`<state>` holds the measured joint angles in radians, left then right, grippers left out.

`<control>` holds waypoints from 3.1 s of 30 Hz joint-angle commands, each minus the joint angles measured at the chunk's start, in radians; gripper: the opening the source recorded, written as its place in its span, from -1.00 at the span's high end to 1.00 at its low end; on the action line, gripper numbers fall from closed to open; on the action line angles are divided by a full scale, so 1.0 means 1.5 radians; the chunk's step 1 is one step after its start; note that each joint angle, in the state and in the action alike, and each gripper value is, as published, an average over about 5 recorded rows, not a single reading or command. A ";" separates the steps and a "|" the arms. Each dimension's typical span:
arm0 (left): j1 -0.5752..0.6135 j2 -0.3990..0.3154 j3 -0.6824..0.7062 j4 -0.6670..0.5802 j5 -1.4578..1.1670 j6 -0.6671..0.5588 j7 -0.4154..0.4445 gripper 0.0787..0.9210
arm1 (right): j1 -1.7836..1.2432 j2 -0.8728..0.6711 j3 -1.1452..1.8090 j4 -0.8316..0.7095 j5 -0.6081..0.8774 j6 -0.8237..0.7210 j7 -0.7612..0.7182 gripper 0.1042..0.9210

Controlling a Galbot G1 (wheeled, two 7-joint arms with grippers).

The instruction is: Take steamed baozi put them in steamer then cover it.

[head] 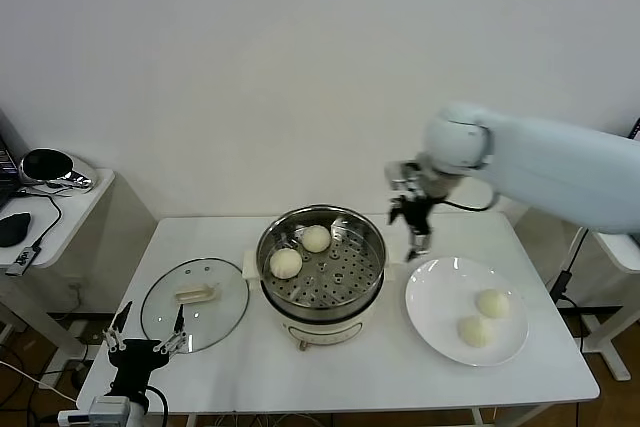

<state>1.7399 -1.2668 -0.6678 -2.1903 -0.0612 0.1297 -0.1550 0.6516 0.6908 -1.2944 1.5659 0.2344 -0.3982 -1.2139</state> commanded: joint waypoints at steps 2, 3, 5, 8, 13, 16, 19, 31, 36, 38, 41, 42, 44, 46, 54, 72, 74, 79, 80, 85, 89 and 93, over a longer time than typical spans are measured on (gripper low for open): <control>0.000 -0.003 0.005 0.001 0.005 0.001 0.001 -0.77 | -0.197 -0.233 0.120 0.072 -0.186 0.083 -0.030 -0.76; 0.000 -0.004 0.005 0.001 0.006 0.001 0.001 -0.77 | -0.230 -0.236 0.146 0.069 -0.196 0.084 -0.025 -0.76; 0.000 -0.007 0.007 0.001 0.008 0.001 0.001 -0.77 | -0.302 -0.239 0.203 0.060 -0.215 0.084 -0.015 -0.76; 0.002 -0.012 0.009 0.000 0.012 0.000 0.001 -0.77 | -0.407 -0.232 0.278 0.044 -0.241 0.084 -0.003 -0.76; 0.009 -0.016 0.009 0.001 0.016 0.000 0.000 -0.77 | -0.498 -0.199 0.339 0.001 -0.279 0.090 0.015 -0.76; 0.010 -0.017 0.007 0.000 0.016 0.000 0.000 -0.77 | -0.525 -0.177 0.359 -0.027 -0.291 0.091 0.024 -0.76; 0.012 -0.017 0.005 -0.001 0.016 0.000 0.000 -0.77 | -0.546 -0.158 0.376 -0.052 -0.301 0.093 0.032 -0.76; 0.021 -0.019 -0.005 0.000 0.015 -0.002 -0.001 -0.77 | -0.577 -0.097 0.388 -0.104 -0.303 0.090 0.056 -0.76; 0.021 -0.018 -0.007 0.000 0.015 -0.003 -0.002 -0.77 | -0.582 -0.080 0.390 -0.113 -0.301 0.092 0.065 -0.76; 0.021 -0.018 -0.008 0.000 0.015 -0.003 -0.002 -0.77 | -0.583 -0.073 0.391 -0.114 -0.300 0.090 0.068 -0.76; 0.020 -0.018 -0.008 0.001 0.016 -0.003 -0.002 -0.77 | -0.582 -0.064 0.391 -0.117 -0.300 0.086 0.072 -0.76; 0.019 -0.019 -0.008 0.001 0.016 -0.003 -0.002 -0.77 | -0.582 -0.062 0.391 -0.118 -0.301 0.085 0.072 -0.76; 0.019 -0.019 -0.008 0.002 0.016 -0.003 -0.002 -0.77 | -0.583 -0.060 0.391 -0.119 -0.303 0.082 0.073 -0.75; 0.019 -0.019 -0.008 0.002 0.016 -0.003 -0.002 -0.77 | -0.583 -0.061 0.391 -0.120 -0.307 0.080 0.073 -0.71; 0.019 -0.020 -0.008 0.001 0.015 -0.004 -0.003 -0.77 | -0.568 -0.075 0.391 -0.109 -0.298 0.076 0.069 -0.31; 0.011 -0.015 -0.002 0.000 0.015 -0.003 -0.001 -0.77 | -0.144 -0.061 0.243 -0.106 -0.126 0.090 -0.029 -0.22; 0.010 -0.015 -0.002 0.001 0.015 -0.003 -0.002 -0.77 | -0.089 -0.021 0.223 -0.124 -0.104 0.100 -0.030 -0.22; 0.012 -0.013 -0.004 0.002 0.013 -0.004 -0.002 -0.77 | -0.003 0.078 0.182 -0.151 -0.051 0.123 -0.019 -0.22; 0.012 -0.013 -0.005 0.001 0.013 -0.004 -0.002 -0.77 | 0.005 0.097 0.174 -0.154 -0.041 0.132 -0.013 -0.22; 0.010 -0.016 -0.007 0.004 0.012 -0.007 -0.003 -0.77 | 0.003 0.174 0.152 -0.156 0.005 0.188 0.029 -0.23; 0.011 -0.014 -0.014 0.010 0.012 -0.014 -0.005 -0.77 | -0.023 0.228 0.138 -0.151 0.020 0.235 0.049 -0.24; 0.012 -0.015 -0.018 0.012 0.011 -0.018 -0.006 -0.77 | -0.042 0.275 0.101 -0.148 0.003 0.285 0.058 -0.25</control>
<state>1.7569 -1.2893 -0.6929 -2.1750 -0.0449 0.1074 -0.1632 0.5312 0.8961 -1.0401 1.3620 0.1833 -0.1185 -1.1675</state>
